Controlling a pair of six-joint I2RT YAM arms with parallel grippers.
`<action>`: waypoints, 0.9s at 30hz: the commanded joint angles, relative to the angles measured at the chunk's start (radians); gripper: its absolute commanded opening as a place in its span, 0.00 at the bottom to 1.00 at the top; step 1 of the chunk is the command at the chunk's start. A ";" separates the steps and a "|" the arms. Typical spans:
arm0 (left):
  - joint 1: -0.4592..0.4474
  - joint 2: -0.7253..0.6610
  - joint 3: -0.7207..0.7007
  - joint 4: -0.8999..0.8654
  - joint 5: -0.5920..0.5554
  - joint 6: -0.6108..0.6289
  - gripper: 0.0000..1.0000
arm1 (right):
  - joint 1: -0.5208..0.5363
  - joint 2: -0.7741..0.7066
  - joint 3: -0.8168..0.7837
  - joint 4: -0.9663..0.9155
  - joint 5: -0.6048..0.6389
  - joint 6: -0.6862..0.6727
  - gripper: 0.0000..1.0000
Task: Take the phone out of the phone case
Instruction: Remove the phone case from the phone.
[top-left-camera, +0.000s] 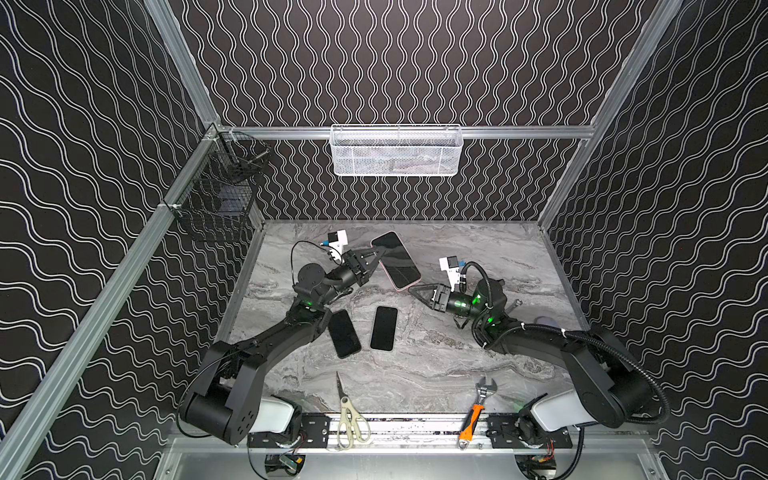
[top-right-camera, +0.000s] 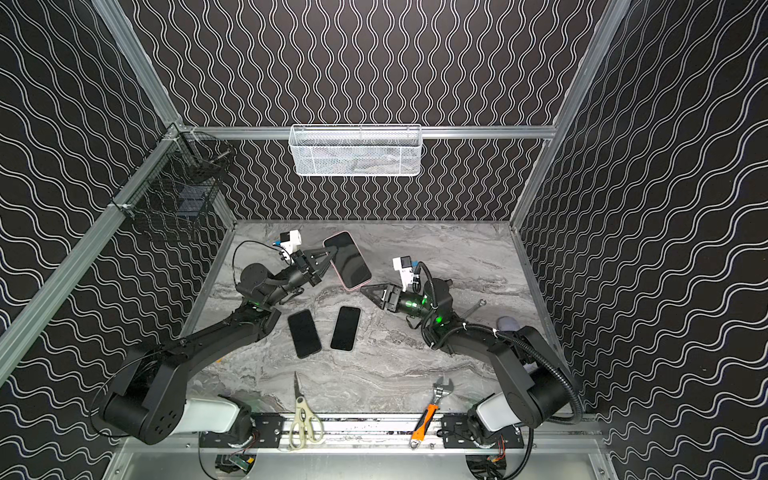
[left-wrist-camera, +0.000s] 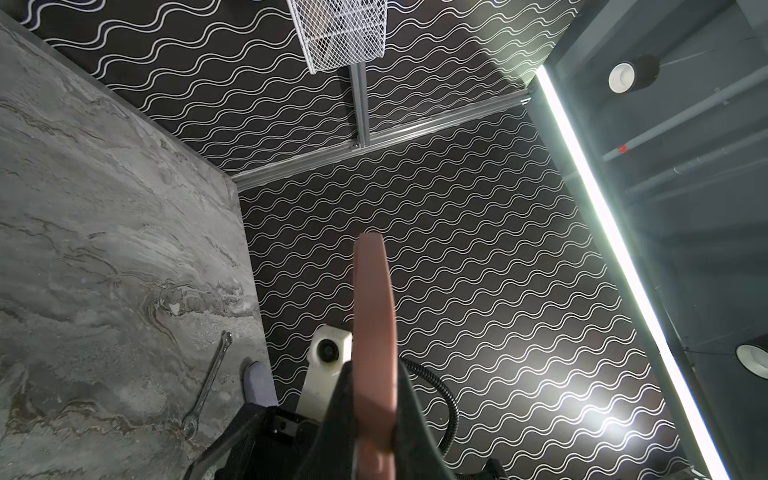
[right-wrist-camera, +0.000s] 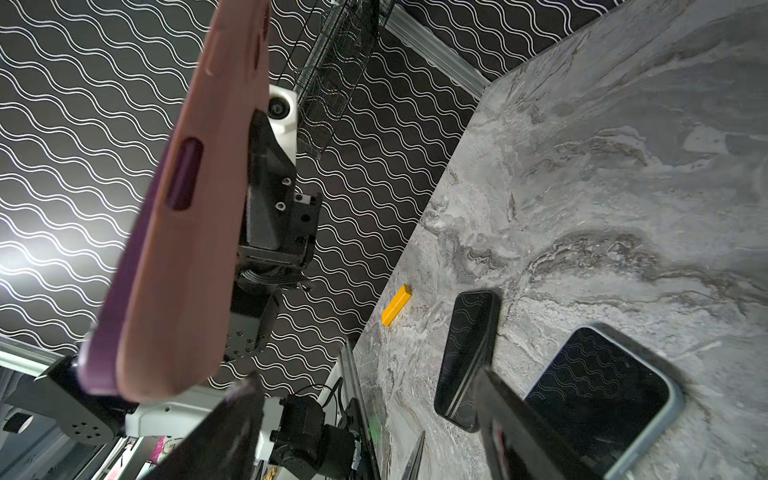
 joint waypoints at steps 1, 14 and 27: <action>-0.001 0.007 0.012 0.069 0.000 -0.024 0.00 | -0.003 -0.007 -0.006 0.066 -0.015 0.003 0.81; 0.000 0.040 0.032 0.074 -0.002 -0.016 0.00 | -0.004 -0.025 -0.005 0.176 -0.136 -0.006 0.81; -0.001 0.020 0.024 0.075 -0.005 -0.022 0.00 | -0.017 0.013 0.010 0.228 -0.104 0.049 0.80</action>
